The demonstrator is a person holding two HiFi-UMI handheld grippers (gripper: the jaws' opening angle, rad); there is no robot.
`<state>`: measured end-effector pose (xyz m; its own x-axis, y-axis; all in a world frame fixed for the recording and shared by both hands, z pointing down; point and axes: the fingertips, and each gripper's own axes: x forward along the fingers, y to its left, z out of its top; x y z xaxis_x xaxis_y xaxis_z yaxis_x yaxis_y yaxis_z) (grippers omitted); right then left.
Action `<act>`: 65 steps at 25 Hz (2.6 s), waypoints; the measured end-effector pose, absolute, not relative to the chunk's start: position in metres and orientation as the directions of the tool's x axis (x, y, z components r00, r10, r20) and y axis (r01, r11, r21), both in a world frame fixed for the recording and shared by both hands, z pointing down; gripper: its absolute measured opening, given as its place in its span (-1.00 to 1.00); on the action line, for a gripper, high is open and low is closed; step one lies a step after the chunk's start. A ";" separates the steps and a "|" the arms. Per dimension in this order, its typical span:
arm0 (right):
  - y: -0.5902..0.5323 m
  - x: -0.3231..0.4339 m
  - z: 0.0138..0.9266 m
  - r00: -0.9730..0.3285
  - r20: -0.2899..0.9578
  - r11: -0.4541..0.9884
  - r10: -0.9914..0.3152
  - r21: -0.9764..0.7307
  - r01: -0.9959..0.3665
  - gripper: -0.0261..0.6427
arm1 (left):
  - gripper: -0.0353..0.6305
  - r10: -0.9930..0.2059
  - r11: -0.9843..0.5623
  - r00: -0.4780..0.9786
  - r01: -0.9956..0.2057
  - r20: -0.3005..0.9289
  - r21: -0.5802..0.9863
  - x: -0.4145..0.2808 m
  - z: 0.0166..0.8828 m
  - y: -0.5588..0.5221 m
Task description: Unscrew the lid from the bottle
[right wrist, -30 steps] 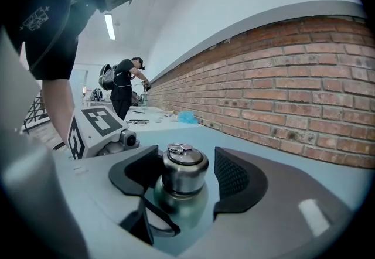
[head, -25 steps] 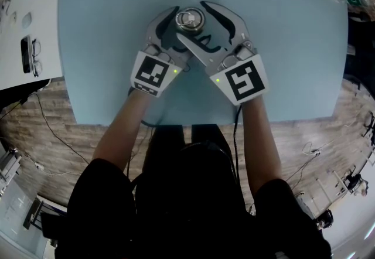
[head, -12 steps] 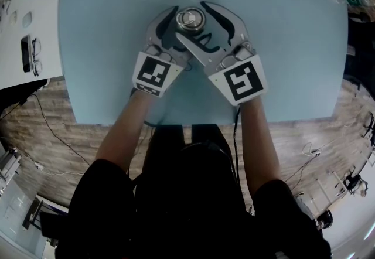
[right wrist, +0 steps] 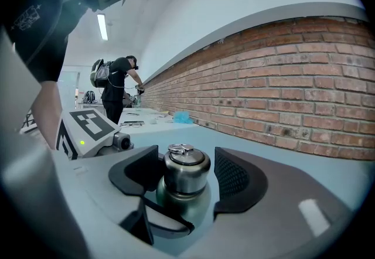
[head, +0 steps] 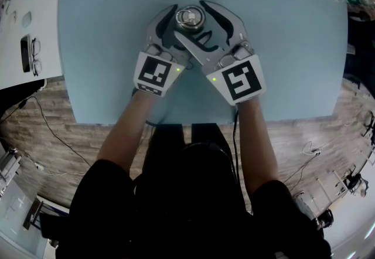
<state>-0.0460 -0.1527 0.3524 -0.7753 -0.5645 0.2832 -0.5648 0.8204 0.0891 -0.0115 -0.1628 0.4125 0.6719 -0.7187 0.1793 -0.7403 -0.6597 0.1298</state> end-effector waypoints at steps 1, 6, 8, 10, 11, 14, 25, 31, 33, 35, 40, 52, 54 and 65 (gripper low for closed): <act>-0.153 -0.046 0.353 -0.775 0.283 0.820 -0.565 0.091 -0.565 -0.01 | 0.34 -0.721 -0.657 0.669 -0.742 0.179 0.130 -0.012 0.412 -0.163; -0.152 -0.046 0.354 -0.767 0.289 0.814 -0.573 0.091 -0.574 -0.01 | 0.34 -0.736 -0.640 0.654 -0.756 0.174 0.137 -0.012 0.411 -0.164; -0.152 -0.046 0.354 -0.766 0.288 0.812 -0.575 0.089 -0.576 -0.01 | 0.34 -0.742 -0.633 0.648 -0.762 0.173 0.139 -0.012 0.411 -0.165; -0.151 -0.046 0.353 -0.765 0.286 0.811 -0.577 0.088 -0.578 -0.01 | 0.34 -0.745 -0.629 0.644 -0.765 0.173 0.140 -0.011 0.412 -0.164; -0.151 -0.047 0.353 -0.765 0.285 0.810 -0.578 0.086 -0.580 -0.01 | 0.34 -0.747 -0.627 0.642 -0.767 0.173 0.140 -0.011 0.412 -0.164; -0.152 -0.046 0.353 -0.760 0.285 0.805 -0.584 0.083 -0.587 -0.01 | 0.34 -0.758 -0.614 0.629 -0.777 0.172 0.140 -0.013 0.411 -0.165; -0.151 -0.044 0.355 -0.738 0.293 0.785 -0.608 0.086 -0.613 -0.01 | 0.34 -0.788 -0.576 0.593 -0.805 0.167 0.138 -0.011 0.411 -0.165; -0.151 -0.044 0.355 -0.732 0.291 0.779 -0.616 0.089 -0.620 -0.01 | 0.33 -0.797 -0.564 0.581 -0.814 0.167 0.140 -0.013 0.411 -0.166; -0.152 -0.045 0.355 -0.731 0.288 0.777 -0.619 0.087 -0.623 -0.01 | 0.33 -0.800 -0.559 0.576 -0.817 0.168 0.140 -0.014 0.411 -0.166; -0.152 -0.045 0.355 -0.730 0.285 0.775 -0.621 0.084 -0.626 -0.01 | 0.33 -0.803 -0.554 0.572 -0.820 0.169 0.141 -0.014 0.412 -0.166; -0.152 -0.044 0.355 -0.726 0.285 0.771 -0.626 0.086 -0.631 -0.01 | 0.33 -0.808 -0.546 0.564 -0.825 0.168 0.144 -0.014 0.412 -0.167; -0.154 -0.043 0.357 -0.711 0.291 0.757 -0.640 0.079 -0.649 -0.01 | 0.33 -0.824 -0.517 0.538 -0.842 0.174 0.153 -0.013 0.415 -0.169; -0.155 -0.044 0.358 -0.710 0.291 0.756 -0.641 0.080 -0.650 -0.01 | 0.33 -0.826 -0.515 0.536 -0.844 0.175 0.153 -0.013 0.415 -0.170; -0.155 -0.046 0.359 -0.712 0.290 0.755 -0.640 0.067 -0.652 -0.02 | 0.31 -0.829 -0.505 0.529 -0.847 0.178 0.165 -0.014 0.417 -0.169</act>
